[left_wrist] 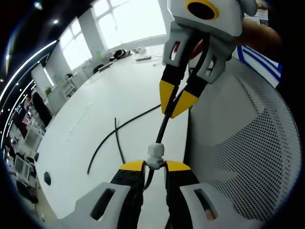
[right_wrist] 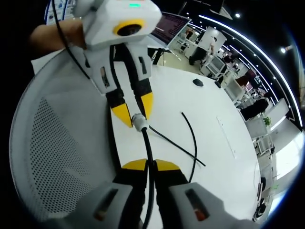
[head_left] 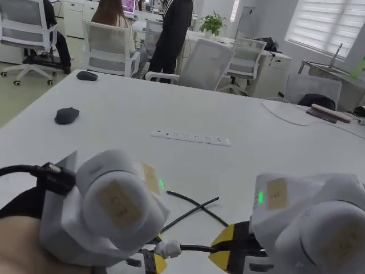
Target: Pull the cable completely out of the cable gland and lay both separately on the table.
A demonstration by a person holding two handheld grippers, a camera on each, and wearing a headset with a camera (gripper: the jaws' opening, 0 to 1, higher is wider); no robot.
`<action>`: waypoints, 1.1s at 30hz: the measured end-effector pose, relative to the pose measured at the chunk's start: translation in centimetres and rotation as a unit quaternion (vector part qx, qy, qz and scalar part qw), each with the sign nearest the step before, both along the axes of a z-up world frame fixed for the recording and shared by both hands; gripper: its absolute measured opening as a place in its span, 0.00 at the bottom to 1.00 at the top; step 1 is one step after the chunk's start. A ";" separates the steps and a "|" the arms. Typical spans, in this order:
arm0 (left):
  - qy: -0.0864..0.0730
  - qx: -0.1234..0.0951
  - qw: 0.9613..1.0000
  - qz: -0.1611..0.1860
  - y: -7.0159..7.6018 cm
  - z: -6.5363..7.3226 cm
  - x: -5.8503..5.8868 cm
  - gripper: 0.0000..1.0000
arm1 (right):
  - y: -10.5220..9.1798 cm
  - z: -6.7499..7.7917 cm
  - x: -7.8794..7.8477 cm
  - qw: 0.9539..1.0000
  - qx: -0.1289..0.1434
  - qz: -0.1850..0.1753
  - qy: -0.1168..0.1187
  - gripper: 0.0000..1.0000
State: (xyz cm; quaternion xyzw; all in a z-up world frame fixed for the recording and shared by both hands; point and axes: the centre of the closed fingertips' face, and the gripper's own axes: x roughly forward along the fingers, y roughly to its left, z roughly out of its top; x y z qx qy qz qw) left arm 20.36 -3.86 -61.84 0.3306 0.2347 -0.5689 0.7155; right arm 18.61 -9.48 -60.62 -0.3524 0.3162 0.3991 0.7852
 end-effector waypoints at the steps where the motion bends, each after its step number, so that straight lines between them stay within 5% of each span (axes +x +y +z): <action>1: -0.001 0.004 1.000 0.004 -0.1 -0.2 0.2 0.17 | -0.2 -0.1 0.0 1.000 0.001 -0.001 0.001 0.03; 11: 0.006 0.006 0.999 0.031 -1.0 0.1 0.9 0.17 | -5.1 -2.1 0.8 0.999 -0.025 -0.025 0.025 0.03; 15: -0.007 0.021 0.999 0.023 -1.3 0.2 0.9 0.16 | -4.4 -2.5 0.6 0.998 -0.053 -0.012 0.029 0.12; 17: -0.006 0.020 1.000 0.018 -1.5 0.3 0.7 0.16 | -3.1 -1.7 0.8 0.999 -0.036 -0.005 0.020 0.18; 20: -0.009 0.029 0.999 0.012 -1.7 0.3 0.3 0.16 | -0.4 -1.1 0.5 0.999 0.003 0.020 0.027 0.16; 24: -0.008 0.031 0.999 0.010 -1.7 0.3 -0.1 0.16 | 2.1 -0.4 0.7 0.999 0.004 0.049 0.012 0.13; 30: -0.015 0.032 0.999 0.007 -1.3 0.6 -0.6 0.16 | 2.7 -0.9 0.4 0.997 -0.022 0.074 0.003 0.05; 33: -0.015 0.026 1.000 0.008 -1.2 0.9 -0.7 0.16 | 2.5 -0.6 0.5 0.998 0.000 0.060 0.008 0.03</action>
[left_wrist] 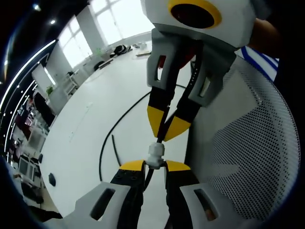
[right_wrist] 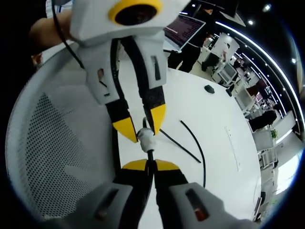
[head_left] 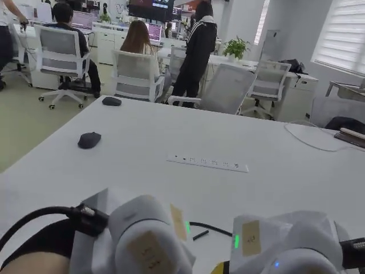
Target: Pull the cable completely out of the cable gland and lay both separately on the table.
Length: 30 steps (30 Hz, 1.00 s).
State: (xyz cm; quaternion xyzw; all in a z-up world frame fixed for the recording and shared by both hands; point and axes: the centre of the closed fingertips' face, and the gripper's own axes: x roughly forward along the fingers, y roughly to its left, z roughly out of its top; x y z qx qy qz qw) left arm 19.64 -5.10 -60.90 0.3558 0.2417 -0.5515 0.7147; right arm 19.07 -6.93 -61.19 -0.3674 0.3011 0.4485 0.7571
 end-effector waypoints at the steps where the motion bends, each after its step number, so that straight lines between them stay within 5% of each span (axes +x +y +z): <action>1: 0.003 -0.006 1.000 0.002 0.0 0.2 0.0 0.16 | -0.1 0.1 0.0 1.000 0.001 0.000 -0.001 0.03; 4: 0.007 -0.018 1.000 0.006 -0.1 0.5 0.0 0.16 | -0.2 0.2 -0.1 1.000 0.006 -0.002 -0.001 0.03; 6: -0.005 -0.002 1.000 0.009 0.4 0.2 0.3 0.16 | -0.7 0.1 0.0 1.000 -0.001 -0.007 -0.004 0.03; 17: -0.008 -0.009 0.999 0.037 2.1 0.7 1.2 0.17 | -3.8 -0.3 0.0 0.999 -0.010 -0.050 -0.003 0.03; 30: -0.025 -0.015 0.998 0.057 2.6 1.9 2.8 0.16 | -6.9 -2.5 0.6 0.996 -0.052 -0.077 0.011 0.04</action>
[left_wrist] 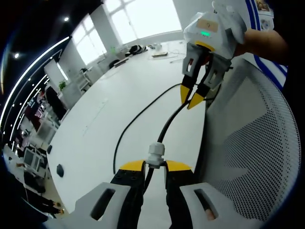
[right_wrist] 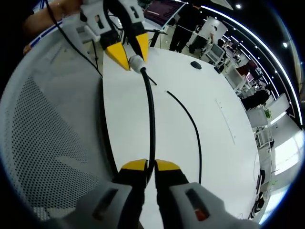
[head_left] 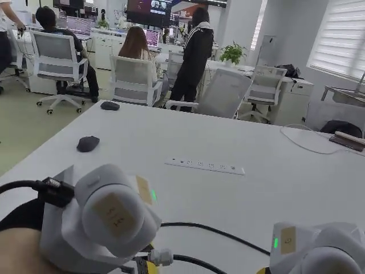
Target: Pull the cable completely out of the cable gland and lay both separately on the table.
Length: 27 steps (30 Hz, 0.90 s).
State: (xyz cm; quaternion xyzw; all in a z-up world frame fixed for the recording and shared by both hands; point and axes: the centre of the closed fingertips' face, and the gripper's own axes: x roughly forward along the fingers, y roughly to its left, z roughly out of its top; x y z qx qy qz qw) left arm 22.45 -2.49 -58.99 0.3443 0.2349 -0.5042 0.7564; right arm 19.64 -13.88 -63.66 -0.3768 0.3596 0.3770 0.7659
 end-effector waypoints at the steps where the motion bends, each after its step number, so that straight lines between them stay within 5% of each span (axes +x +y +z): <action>1: -0.002 0.001 1.000 0.001 0.0 0.1 0.1 0.16 | 0.1 0.0 0.1 1.000 -0.005 -0.004 0.002 0.06; 3: -0.006 0.004 1.000 0.003 0.0 0.1 0.4 0.16 | 0.4 0.2 0.4 1.000 -0.009 -0.005 -0.001 0.16; 5: -0.007 0.003 1.000 0.003 -0.1 0.2 0.5 0.16 | 1.6 0.7 0.4 1.000 0.017 -0.002 -0.001 0.24; 7: -0.008 0.004 1.000 0.003 -0.1 0.3 0.5 0.16 | 2.8 1.4 0.3 0.999 0.036 0.011 0.007 0.24; 11: -0.009 0.006 1.000 0.005 0.0 0.4 0.6 0.16 | 5.5 4.4 1.4 0.996 0.087 0.020 -0.024 0.24; 15: -0.014 0.005 1.000 0.008 0.0 0.5 0.5 0.17 | 8.3 6.7 2.1 0.987 0.152 0.024 -0.041 0.22; 18: -0.016 0.005 1.000 0.007 -0.2 0.4 0.5 0.17 | 8.9 6.4 2.4 0.988 0.146 0.032 -0.042 0.17; 24: -0.021 0.004 1.000 0.001 -0.4 0.4 0.4 0.17 | 8.7 5.3 2.6 0.992 0.086 0.071 -0.057 0.04; 27: -0.017 0.003 1.000 0.003 -0.3 0.2 0.5 0.17 | 8.0 5.0 2.7 0.994 0.077 0.062 -0.053 0.04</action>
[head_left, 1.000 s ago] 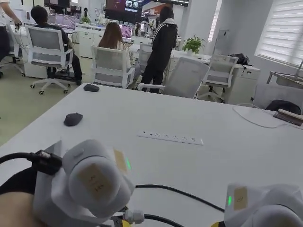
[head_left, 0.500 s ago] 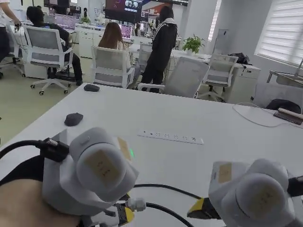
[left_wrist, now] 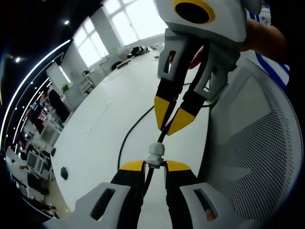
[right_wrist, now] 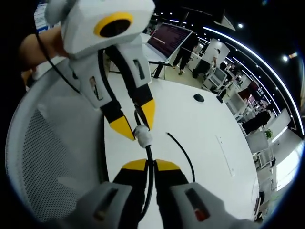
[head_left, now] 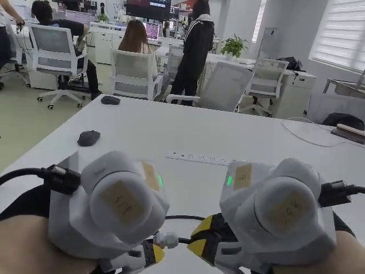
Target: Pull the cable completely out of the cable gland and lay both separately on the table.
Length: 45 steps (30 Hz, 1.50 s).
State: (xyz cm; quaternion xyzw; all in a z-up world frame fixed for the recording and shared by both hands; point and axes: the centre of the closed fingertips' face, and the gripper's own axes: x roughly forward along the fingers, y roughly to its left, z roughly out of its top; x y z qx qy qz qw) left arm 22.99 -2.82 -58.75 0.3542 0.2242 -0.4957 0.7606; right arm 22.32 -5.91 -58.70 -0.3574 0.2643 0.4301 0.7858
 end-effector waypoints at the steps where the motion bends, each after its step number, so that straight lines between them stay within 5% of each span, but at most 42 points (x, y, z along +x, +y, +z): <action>1: 0.001 -0.001 1.000 0.001 0.0 0.0 0.1 0.17 | -0.3 -0.2 0.0 1.000 -0.004 -0.002 0.001 0.04; 20: -0.007 0.003 1.000 0.014 1.5 0.2 1.4 0.17 | -7.5 -2.7 0.8 0.995 -0.022 -0.094 0.019 0.03; 28: -0.010 0.000 1.000 0.014 1.4 0.4 1.4 0.17 | -10.0 -4.7 0.7 0.989 -0.069 -0.124 0.035 0.03; 30: -0.011 0.000 1.000 0.013 1.2 0.4 1.3 0.17 | -9.7 -5.1 0.3 0.988 -0.072 -0.124 0.051 0.06; 33: -0.017 0.005 1.000 0.011 1.3 0.4 1.3 0.16 | -9.0 -4.6 0.4 0.989 -0.079 -0.120 0.040 0.19; 41: -0.028 -0.002 1.000 0.006 1.0 0.8 1.2 0.16 | -2.6 -0.5 1.1 0.998 0.001 -0.056 -0.016 0.19; 45: -0.035 -0.008 0.999 0.000 0.5 1.0 0.8 0.16 | -0.4 0.6 1.5 0.999 0.005 -0.021 -0.049 0.18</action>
